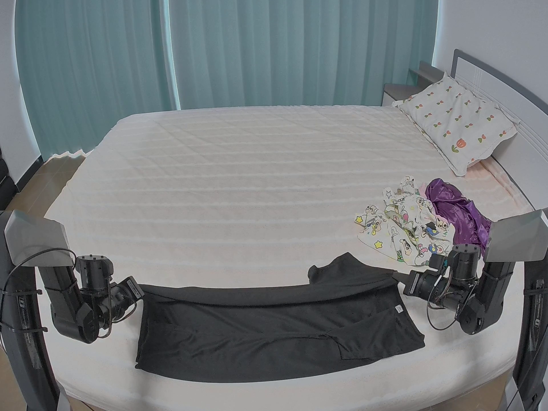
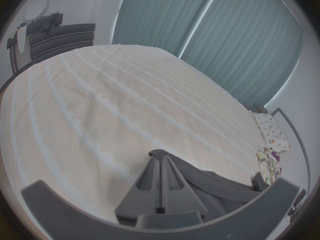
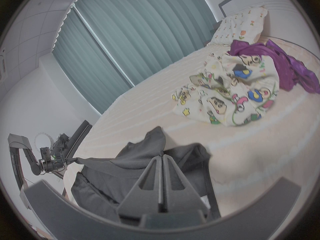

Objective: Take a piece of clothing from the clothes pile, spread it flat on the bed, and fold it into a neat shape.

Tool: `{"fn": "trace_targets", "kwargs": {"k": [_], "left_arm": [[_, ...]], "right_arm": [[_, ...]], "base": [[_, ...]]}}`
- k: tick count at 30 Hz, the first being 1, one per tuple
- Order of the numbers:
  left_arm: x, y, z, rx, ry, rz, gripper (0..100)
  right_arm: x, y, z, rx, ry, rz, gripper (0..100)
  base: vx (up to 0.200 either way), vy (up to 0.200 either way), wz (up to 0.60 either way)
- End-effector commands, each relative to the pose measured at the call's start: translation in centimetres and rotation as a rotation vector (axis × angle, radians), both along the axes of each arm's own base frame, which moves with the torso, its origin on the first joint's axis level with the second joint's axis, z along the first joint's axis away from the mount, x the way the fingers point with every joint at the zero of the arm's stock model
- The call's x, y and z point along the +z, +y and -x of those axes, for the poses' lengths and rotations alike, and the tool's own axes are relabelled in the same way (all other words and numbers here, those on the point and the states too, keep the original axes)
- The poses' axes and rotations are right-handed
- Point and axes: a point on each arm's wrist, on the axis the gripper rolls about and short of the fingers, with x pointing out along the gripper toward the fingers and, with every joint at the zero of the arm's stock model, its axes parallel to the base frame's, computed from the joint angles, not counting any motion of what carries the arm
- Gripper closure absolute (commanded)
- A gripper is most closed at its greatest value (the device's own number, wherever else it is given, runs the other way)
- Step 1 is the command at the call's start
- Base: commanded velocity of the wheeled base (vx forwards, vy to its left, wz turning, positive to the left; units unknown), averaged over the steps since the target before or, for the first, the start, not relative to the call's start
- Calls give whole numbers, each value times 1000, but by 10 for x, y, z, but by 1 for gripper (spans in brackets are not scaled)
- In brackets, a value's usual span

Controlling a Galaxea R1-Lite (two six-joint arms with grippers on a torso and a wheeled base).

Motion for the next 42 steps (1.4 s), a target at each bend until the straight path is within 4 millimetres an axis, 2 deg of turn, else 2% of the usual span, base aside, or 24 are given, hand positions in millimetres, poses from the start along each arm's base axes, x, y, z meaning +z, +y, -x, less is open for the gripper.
{"fn": "trace_targets", "kwargs": {"k": [1, 7, 10, 13, 14, 15, 16, 20, 24, 27, 29, 31, 37, 40, 42], "left_arm": [[-11, -1, 18, -33, 59, -12, 100], [-25, -3, 33, -54, 118, -6, 100], [-27, -3, 36, -59, 121, -2, 100], [-34, -7, 47, -87, 169, -12, 100], [-35, -7, 49, -93, 177, -18, 0], [-36, -8, 51, -99, 185, -22, 0], [-36, -8, 51, -98, 184, -23, 0], [-35, -7, 53, -96, 170, -26, 0], [-31, -5, 58, -84, 149, -24, 0], [-31, -5, 59, -81, 147, -23, 0], [-26, 3, 67, -45, 125, -14, 0], [-22, 9, 68, -23, 111, 2, 0], [-1, 14, 66, 19, 16, 150, 0], [4, 11, 65, 33, -6, 211, 0], [3, -2, 63, 41, 2, 294, 0]], "right_arm": [[-22, -1, 20, 6, 103, 13, 100], [-35, -2, 42, 16, 162, 19, 100], [-38, -3, 44, 16, 171, 19, 100], [-41, -5, 50, 15, 203, 22, 100], [-42, -4, 52, 20, 211, 24, 100], [-42, -4, 54, 25, 217, 28, 100], [-42, -4, 55, 26, 219, 30, 0], [-37, -7, 52, 14, 196, 25, 0], [-17, -14, 47, -23, 137, -15, 0], [-16, -14, 47, -25, 135, -19, 0], [0, -10, 44, -41, 105, -89, 0], [2, -4, 41, -25, 99, -110, 0], [-3, 20, 30, 36, 106, -167, 0], [-14, 27, 22, 61, 118, -182, 0], [-25, 30, 12, 63, 139, -177, 0]], "base": [[0, 0, 0], [0, 0, 0], [0, 0, 0], [0, 0, 0], [0, 0, 0], [0, 0, 0], [0, 0, 0], [0, 0, 0], [0, 0, 0], [0, 0, 0], [0, 0, 0], [0, 0, 0], [0, 0, 0], [0, 0, 0], [0, 0, 0]]}}
